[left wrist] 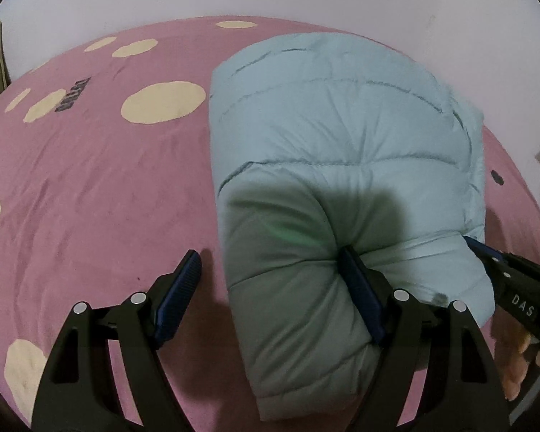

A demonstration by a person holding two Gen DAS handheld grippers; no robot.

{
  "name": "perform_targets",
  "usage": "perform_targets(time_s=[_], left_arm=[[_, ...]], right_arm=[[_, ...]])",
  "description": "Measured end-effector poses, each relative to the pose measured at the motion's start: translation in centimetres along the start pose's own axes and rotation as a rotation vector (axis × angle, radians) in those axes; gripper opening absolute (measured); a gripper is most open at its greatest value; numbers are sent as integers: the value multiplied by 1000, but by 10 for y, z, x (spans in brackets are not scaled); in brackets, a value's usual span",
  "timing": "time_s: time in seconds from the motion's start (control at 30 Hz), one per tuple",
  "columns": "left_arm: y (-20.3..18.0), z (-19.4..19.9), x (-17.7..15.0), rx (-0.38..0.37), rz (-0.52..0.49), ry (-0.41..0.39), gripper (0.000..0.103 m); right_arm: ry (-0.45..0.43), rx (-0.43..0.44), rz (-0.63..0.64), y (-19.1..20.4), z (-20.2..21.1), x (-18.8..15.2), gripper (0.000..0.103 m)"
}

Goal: Fold large clothes
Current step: 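Grasp the folded jacket edge with the right tool and tuck it under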

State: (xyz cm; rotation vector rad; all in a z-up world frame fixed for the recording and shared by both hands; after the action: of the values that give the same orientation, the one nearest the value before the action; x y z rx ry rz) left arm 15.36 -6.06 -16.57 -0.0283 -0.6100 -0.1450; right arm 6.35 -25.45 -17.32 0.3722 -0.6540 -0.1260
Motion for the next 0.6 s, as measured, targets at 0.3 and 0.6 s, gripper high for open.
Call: perform_targets(time_s=[0.3,0.6], left_arm=[[14,55,38,10,30,-111,77],[-7,24,111,43,54,-125,77]], right_arm=[[-94,9,7,19,46,14,14],[-160,-29,11,17,26,102,15]])
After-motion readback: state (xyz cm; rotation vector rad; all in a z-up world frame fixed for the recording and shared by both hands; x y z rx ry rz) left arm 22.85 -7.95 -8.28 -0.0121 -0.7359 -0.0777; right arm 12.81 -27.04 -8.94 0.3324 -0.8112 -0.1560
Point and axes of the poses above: each gripper's, at about its wrist camera, not at the fingertips, and z roughly against the way its jaws point, y to its left, x to its top, the point moved 3 cm from there along -z, roughly the way its jaws point, and after that the axes turned 11 degrees about x, right-handed, at the moved point
